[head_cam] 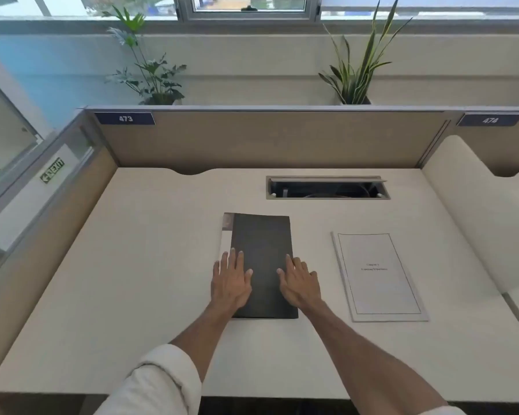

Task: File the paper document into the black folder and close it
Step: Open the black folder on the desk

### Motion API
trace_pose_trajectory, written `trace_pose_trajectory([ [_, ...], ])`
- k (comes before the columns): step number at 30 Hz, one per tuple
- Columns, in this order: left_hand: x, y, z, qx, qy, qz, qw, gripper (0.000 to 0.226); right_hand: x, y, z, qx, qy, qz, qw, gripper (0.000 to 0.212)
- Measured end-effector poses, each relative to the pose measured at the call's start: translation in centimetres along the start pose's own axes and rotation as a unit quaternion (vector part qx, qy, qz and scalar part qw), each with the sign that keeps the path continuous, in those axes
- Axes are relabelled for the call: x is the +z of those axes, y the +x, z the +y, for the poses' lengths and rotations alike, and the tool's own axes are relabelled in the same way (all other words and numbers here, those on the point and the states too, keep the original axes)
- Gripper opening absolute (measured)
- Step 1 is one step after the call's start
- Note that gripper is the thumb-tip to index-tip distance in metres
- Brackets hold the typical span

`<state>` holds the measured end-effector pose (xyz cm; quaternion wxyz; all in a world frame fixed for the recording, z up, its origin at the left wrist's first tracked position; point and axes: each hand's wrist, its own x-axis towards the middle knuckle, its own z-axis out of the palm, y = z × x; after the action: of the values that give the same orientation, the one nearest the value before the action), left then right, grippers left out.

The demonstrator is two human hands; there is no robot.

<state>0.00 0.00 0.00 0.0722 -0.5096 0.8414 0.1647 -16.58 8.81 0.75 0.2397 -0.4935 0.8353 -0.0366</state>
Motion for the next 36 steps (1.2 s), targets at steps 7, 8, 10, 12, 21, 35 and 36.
trace_pose_trajectory([
  [7,1.6,-0.1,-3.1,-0.066,0.001,-0.045,0.997,0.068,2.1,-0.2,0.6,0.079,0.035,0.002,0.996,0.039],
  [8,1.7,0.0,-3.3,-0.064,-0.003,-0.051,0.997,0.067,2.4,-0.1,0.6,0.094,0.05,0.008,0.994,0.036],
  [10,1.8,0.1,-3.6,-0.066,-0.018,-0.056,0.996,0.066,2.6,0.1,0.3,0.122,0.086,0.024,0.989,0.034],
  [12,1.8,0.1,-3.5,-0.062,-0.03,-0.06,0.996,0.064,2.8,0.3,-0.1,0.152,0.121,0.045,0.98,0.034],
  [21,2.0,0.2,-3.7,-0.071,-0.063,-0.05,0.994,0.061,2.8,1.8,-0.7,0.236,0.257,0.055,0.935,0.039],
  [35,1.1,0.6,-3.1,-0.093,-0.069,-0.05,0.992,0.057,1.4,3.1,1.5,0.271,0.488,0.012,0.829,0.039],
  [36,0.9,0.8,-3.1,-0.097,-0.06,-0.049,0.992,0.054,1.3,3.1,1.6,0.264,0.491,0.015,0.83,0.041],
])
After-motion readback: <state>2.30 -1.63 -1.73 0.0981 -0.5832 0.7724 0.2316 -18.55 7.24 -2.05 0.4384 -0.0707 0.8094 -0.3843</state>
